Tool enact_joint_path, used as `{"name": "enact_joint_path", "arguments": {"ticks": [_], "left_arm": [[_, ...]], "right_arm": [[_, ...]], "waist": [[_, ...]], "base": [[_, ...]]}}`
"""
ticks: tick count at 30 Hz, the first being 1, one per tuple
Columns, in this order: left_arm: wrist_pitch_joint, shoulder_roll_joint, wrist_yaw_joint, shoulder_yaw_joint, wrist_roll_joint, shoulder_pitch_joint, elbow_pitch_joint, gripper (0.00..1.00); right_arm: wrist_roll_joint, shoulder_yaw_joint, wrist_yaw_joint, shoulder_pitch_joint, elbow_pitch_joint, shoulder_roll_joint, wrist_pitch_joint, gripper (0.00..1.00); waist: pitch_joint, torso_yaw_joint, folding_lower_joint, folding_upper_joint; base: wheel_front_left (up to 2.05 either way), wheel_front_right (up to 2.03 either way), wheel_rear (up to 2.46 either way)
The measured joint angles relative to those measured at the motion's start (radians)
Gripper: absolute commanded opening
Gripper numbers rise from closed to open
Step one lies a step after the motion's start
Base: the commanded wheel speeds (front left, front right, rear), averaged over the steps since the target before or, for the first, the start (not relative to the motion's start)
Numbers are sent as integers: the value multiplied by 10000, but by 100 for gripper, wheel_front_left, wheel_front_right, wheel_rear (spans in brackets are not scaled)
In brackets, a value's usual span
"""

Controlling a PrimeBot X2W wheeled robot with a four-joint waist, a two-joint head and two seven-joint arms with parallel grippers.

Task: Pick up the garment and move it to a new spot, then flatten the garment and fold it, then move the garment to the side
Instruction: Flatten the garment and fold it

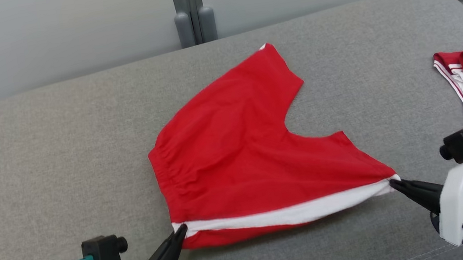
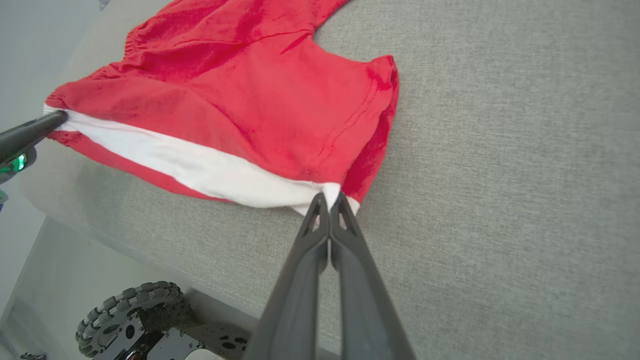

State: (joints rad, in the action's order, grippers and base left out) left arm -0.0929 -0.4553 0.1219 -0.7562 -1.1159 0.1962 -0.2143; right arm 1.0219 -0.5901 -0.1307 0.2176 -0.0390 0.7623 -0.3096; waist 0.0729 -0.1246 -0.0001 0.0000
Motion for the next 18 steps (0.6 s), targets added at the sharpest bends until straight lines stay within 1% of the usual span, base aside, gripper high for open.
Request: {"name": "enact_joint_path", "arguments": {"ticks": [4, 8, 10, 13, 16, 18], "left_arm": [[337, -374, -360, 100, -539, -752, 508, 0], [1089, -648, -709, -71, -1158, -1440, 1216, 0], [1413, -842, -953, -125, -1367, -1681, 1505, 0], [1712, -1168, -1325, -161, -1496, -1955, 2031, 0], [1515, -1220, -1404, -31, -1455, -1993, 2581, 0], [1350, -1150, -1417, 31, -1279, -1902, 2786, 0]], "right_arm": [[10, 1300, 0, -1394, 623, 88, -978, 0], [-46, 2293, 0, -2733, 1243, -422, -2391, 0], [-128, 2882, 2, -3325, 1519, -721, -3007, 0], [-706, 3988, 2, -3966, 2207, -1287, -3710, 0], [-1666, 4857, 2, -4146, 3056, -1848, -3883, 0], [-2336, 5120, 0, -3931, 3467, -2207, -3900, 0]], "waist": [[-434, -54, 0, 0], [-665, -163, 0, 0], [-711, -206, 0, 0], [-728, -194, 0, 0], [-693, -131, 0, 0], [-621, -78, 0, 0]], "base": [[0, 0, 0], [0, 0, 0], [0, 0, 0], [0, 0, 0], [0, 0, 0], [0, 0, 0]]}}
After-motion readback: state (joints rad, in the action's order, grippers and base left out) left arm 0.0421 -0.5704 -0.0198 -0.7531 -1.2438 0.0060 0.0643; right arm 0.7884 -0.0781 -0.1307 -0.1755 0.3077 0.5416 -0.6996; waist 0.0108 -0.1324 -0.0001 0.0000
